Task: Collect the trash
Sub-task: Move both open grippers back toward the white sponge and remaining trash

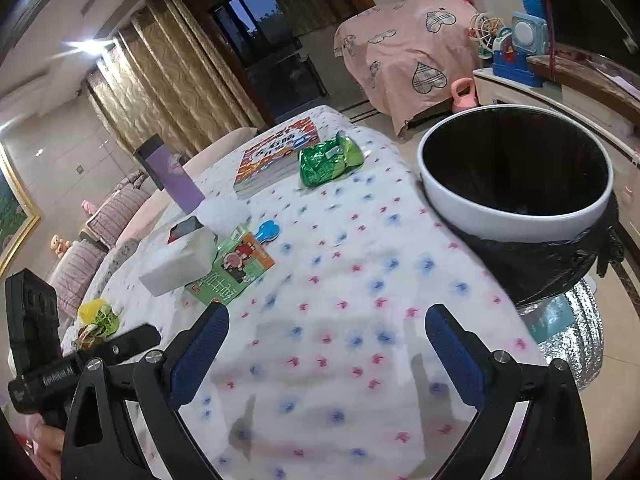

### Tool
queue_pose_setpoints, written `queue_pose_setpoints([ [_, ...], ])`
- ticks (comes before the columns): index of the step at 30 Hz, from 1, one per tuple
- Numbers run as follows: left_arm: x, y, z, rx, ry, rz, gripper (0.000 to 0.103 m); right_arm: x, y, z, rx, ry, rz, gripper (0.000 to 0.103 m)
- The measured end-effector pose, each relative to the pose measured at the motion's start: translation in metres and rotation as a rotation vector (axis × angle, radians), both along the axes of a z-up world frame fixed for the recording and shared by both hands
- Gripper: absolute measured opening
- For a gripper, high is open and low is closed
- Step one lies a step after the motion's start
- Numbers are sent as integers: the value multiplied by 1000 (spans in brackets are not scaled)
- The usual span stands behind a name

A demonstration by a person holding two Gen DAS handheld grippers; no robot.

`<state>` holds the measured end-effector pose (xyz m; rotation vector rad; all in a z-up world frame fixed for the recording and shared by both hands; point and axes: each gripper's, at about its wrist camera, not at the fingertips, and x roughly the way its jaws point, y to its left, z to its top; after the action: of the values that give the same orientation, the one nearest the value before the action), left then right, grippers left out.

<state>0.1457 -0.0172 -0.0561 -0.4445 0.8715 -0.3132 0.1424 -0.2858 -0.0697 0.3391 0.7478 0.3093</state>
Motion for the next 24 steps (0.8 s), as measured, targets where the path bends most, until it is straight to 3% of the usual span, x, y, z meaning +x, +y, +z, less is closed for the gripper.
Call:
queue_pose_setpoints([
  [6, 24, 19, 7, -133, 21, 17, 55, 3, 3, -3, -4, 13, 1, 100],
  [12, 49, 28, 4, -152, 38, 45, 59, 12, 8, -6, -8, 23, 10, 100],
  [14, 54, 29, 0, -168, 38, 42, 57, 15, 11, -6, -8, 25, 17, 100],
  [15, 54, 29, 0, -171, 31, 37, 46, 17, 12, -6, -8, 24, 22, 100],
  [17, 51, 27, 3, -162, 9, 19, 35, 20, 15, -5, -11, 21, 33, 99],
  [24, 18, 50, 22, -122, -78, 30, 32, 27, 44, -6, -23, 21, 137, 99],
])
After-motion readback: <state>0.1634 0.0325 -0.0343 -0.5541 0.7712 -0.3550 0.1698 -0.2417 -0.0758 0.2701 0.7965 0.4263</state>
